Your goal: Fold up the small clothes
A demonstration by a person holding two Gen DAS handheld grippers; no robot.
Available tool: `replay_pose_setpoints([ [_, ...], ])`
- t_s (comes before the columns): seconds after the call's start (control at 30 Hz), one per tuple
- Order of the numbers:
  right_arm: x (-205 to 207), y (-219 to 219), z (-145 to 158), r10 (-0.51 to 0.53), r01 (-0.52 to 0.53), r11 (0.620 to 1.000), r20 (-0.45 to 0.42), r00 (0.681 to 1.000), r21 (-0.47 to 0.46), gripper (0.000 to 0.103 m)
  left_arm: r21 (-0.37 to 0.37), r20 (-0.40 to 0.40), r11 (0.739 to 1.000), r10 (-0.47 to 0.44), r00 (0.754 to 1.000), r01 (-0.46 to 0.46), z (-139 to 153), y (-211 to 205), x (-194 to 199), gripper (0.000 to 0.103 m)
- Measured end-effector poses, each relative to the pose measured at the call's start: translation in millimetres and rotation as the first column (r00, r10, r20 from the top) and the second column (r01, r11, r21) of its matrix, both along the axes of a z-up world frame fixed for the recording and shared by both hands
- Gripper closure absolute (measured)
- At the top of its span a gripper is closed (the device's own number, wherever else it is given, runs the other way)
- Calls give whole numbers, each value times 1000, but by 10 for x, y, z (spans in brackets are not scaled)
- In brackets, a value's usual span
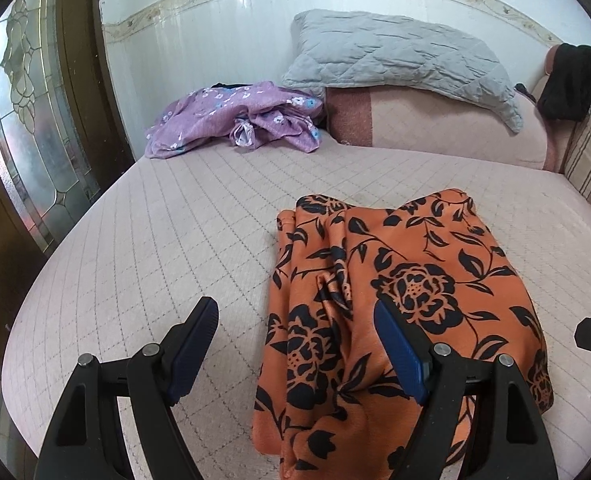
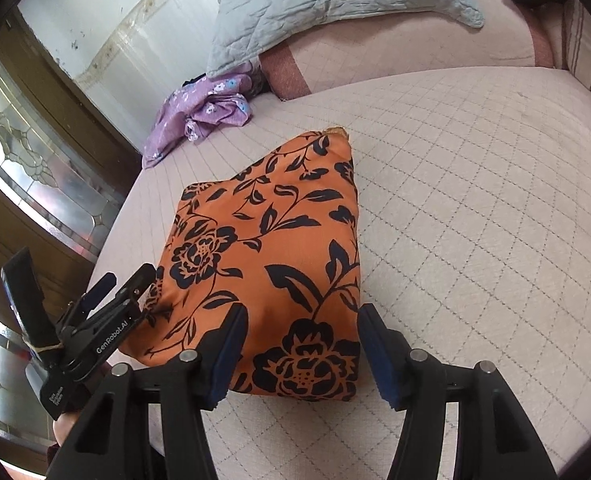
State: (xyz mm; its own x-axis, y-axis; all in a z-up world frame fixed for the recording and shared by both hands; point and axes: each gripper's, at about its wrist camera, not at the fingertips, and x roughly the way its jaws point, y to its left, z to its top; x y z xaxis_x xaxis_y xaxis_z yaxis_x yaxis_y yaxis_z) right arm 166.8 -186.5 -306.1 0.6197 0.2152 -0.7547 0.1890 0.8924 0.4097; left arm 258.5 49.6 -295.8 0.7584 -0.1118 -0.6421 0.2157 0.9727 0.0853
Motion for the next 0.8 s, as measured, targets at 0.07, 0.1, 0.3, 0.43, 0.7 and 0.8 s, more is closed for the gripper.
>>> replay_pose_setpoints([
  [0.07,-10,-11,-9,-5,5,1000,1,1000,6,41,-4,4,1000,-4,1000,4,11,-5,-10,22],
  [0.1,-12,-14,-18,-6,6,1000,0,1000,8,41,-6,7,1000,-6,1000,6,19,-6,-20,22],
  [0.3,-13,-3,-43,-4,4,1000,-2,1000,16,41,-16,11,1000,-15,1000,15,45,0,-50,22],
  [0.43,-20,12,-37,-1,1,1000,4,1000,16,41,-18,14,1000,-20,1000,20,53,-6,-71,22],
  [0.7,-29,8,-48,-3,3,1000,6,1000,31,41,-21,11,999,-24,1000,24,59,-11,-78,22],
  [0.8,-30,7,-66,-4,3,999,4,1000,39,41,-21,8,999,-28,1000,28,57,-16,-77,22],
])
